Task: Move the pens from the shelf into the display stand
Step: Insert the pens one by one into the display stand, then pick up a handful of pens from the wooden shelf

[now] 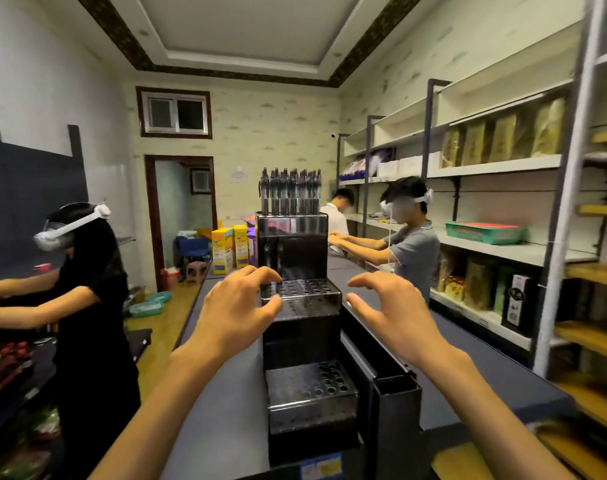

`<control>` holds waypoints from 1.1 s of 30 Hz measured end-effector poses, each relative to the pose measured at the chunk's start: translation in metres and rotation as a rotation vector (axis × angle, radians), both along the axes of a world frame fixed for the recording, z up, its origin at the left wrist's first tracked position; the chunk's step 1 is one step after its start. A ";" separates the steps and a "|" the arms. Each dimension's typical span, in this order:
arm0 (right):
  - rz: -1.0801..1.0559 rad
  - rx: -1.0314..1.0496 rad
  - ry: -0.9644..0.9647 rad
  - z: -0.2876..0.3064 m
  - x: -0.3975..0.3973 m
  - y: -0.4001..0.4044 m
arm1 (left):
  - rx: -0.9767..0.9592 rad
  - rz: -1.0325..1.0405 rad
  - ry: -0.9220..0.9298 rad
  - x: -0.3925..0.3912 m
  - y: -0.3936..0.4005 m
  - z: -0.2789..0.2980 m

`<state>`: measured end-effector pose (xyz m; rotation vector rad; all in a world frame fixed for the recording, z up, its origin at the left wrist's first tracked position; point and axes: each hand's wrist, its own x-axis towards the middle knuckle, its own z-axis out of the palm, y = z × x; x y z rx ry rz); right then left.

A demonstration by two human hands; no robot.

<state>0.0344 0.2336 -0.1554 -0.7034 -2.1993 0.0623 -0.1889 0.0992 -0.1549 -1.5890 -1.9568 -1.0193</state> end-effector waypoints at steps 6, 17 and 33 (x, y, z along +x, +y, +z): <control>-0.129 -0.028 -0.065 -0.009 0.068 0.002 | 0.012 -0.135 -0.017 0.059 0.037 -0.008; -0.430 -0.118 -0.080 -0.036 0.271 0.034 | -0.054 -0.457 0.030 0.251 0.119 -0.020; -0.691 -0.250 -0.135 -0.056 0.607 0.103 | -0.182 -0.701 0.053 0.615 0.266 -0.042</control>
